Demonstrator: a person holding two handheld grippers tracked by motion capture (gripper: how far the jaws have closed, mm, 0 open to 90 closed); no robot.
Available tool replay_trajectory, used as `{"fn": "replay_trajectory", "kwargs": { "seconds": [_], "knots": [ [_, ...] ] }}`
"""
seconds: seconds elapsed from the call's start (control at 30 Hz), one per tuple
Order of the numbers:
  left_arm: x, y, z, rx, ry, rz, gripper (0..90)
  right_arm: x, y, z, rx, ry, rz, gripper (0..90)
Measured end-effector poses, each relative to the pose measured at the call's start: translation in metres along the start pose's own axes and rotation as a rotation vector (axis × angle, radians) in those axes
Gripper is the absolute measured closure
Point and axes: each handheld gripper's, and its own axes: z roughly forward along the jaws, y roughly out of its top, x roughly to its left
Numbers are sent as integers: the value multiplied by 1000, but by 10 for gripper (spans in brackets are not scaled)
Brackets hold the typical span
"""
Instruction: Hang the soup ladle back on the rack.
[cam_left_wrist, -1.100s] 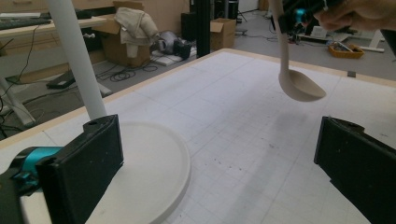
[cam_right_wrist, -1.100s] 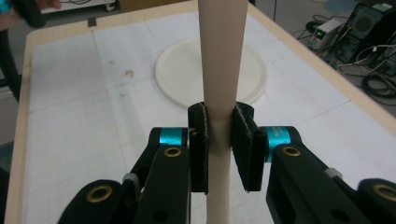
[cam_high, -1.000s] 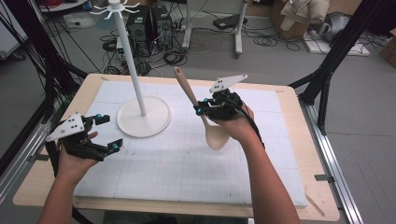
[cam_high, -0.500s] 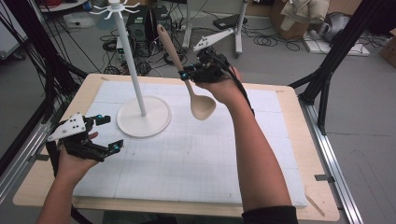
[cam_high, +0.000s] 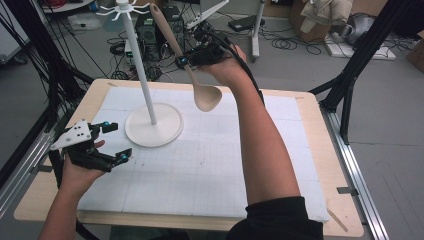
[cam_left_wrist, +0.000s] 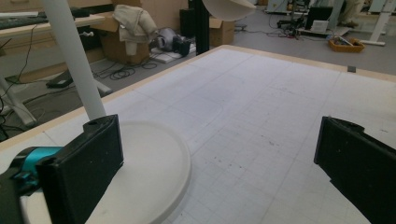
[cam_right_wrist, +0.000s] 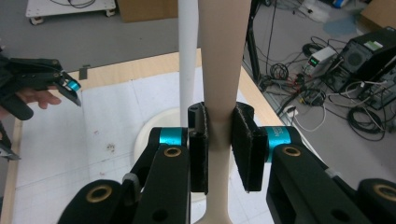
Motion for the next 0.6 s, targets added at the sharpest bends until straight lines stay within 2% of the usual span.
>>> {"fn": "replay_trajectory", "kwargs": {
  "seconds": [0.6],
  "knots": [
    [6,-5,3,16,4,-5,17,-6,4,22,8,75,5,779]
  ]
}}
